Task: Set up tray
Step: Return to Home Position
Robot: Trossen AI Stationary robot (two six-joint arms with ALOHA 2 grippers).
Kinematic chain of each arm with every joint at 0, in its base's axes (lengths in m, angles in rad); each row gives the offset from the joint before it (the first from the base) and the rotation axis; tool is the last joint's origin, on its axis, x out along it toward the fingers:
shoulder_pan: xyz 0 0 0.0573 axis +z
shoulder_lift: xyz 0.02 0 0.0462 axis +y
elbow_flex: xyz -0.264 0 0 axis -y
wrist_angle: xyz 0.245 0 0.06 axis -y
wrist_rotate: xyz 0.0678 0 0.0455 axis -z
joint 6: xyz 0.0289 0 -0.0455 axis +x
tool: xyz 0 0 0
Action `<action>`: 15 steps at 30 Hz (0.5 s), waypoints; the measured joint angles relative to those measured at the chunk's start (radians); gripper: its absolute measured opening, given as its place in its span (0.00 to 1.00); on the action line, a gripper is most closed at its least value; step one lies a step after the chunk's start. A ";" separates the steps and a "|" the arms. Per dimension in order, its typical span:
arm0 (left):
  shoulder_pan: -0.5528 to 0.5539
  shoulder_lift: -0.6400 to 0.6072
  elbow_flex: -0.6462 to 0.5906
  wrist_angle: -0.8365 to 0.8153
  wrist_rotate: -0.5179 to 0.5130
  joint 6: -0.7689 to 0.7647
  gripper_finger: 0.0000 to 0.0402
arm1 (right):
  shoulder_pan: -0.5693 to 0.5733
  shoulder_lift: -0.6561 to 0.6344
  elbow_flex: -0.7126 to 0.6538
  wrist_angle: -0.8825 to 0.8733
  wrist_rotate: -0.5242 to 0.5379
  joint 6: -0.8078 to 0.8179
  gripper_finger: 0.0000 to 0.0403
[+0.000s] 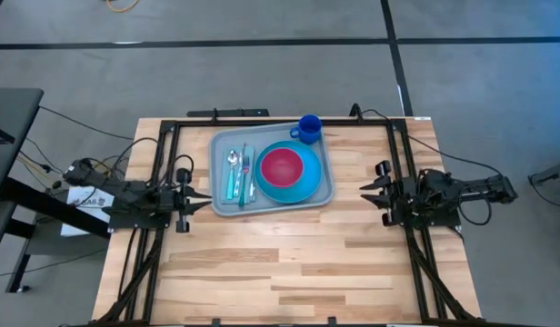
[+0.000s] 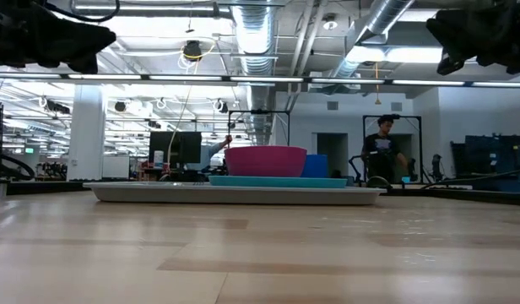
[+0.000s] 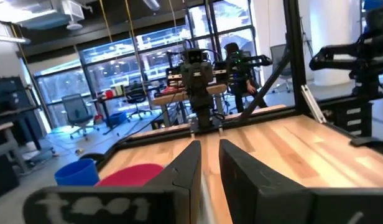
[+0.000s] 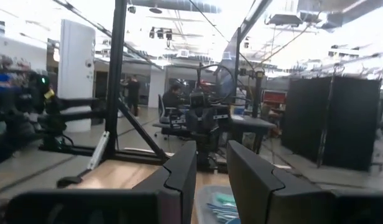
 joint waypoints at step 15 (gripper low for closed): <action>0.199 0.008 -0.001 -0.095 0.249 -0.031 0.12 | 0.000 0.000 -0.001 -0.001 0.000 -0.083 0.21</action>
